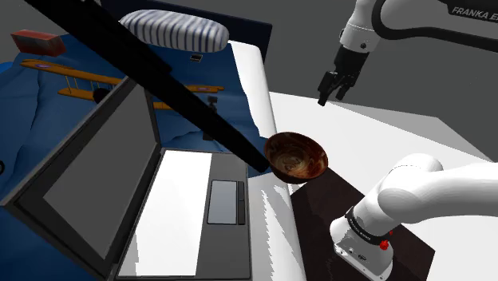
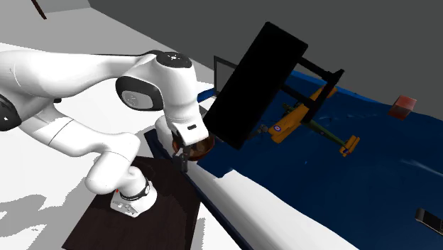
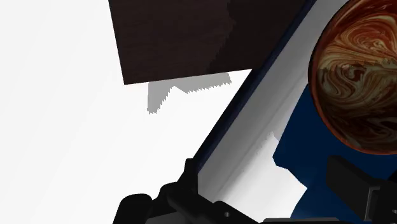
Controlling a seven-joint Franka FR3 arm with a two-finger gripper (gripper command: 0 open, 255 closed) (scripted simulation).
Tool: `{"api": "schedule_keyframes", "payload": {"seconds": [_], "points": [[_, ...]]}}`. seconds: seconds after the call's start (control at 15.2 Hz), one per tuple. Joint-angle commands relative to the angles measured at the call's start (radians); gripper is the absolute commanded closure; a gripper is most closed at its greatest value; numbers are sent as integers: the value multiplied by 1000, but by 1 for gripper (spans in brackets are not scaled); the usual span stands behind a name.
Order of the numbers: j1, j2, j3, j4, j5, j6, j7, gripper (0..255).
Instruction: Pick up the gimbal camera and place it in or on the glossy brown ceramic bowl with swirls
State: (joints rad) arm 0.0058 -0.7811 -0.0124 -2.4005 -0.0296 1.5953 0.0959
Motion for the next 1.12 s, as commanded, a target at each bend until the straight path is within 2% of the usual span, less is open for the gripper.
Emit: {"api": "schedule_keyframes", "payload": {"seconds": [0.0,0.53,1.06], "points": [[0,0,0,0,0,0,0,0],[22,208,150,119,96,100,238,0],[25,469,278,325,112,170,473,0]]}}
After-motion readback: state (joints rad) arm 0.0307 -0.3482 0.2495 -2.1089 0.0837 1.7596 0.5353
